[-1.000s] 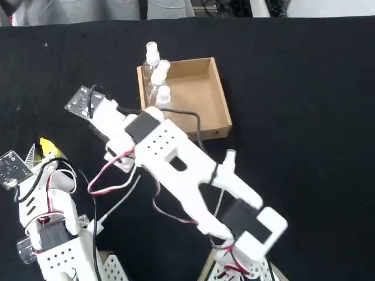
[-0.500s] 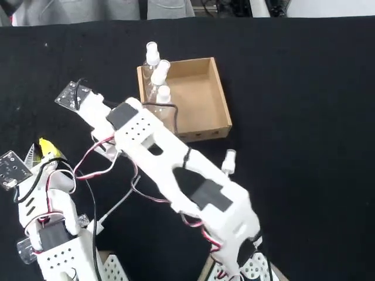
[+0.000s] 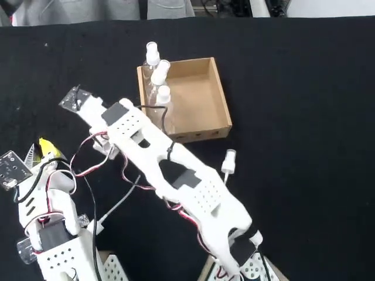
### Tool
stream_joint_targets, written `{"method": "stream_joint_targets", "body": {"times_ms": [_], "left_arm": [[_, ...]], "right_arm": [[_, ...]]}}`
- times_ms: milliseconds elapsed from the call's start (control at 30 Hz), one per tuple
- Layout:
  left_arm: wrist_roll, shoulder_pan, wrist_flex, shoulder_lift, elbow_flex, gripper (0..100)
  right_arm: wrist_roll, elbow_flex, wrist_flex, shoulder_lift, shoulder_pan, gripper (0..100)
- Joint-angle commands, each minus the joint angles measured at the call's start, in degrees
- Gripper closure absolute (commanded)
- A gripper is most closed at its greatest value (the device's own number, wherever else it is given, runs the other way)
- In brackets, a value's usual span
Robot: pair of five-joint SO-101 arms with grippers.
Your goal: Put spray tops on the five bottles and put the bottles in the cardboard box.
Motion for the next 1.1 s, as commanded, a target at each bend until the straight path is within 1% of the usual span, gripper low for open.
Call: {"method": "stream_joint_targets", "body": {"times_ms": [0,167,300,467,600,1067], "left_arm": [[-0.09,-0.57,-1.49,-0.70,1.27,95],[-0.09,-0.57,-1.49,-0.70,1.27,95],[-0.18,-0.57,-1.49,-0.70,1.27,95],[-0.18,-0.57,-1.49,-0.70,1.27,95],[-0.18,-0.57,-1.49,-0.70,1.27,95],[-0.35,-0.48,-1.58,-0.70,1.27,95]], "right_arm": [[0.53,-4.44,-0.79,-0.40,2.46,72.1],[0.53,-4.44,-0.79,-0.22,2.81,83.0],[0.53,-4.26,-0.79,-0.40,2.81,86.4],[0.53,-4.26,-0.53,-0.48,2.81,86.4],[0.44,-5.49,1.58,-0.75,2.81,86.4],[0.53,-15.25,17.58,-3.82,2.81,86.4]]}}
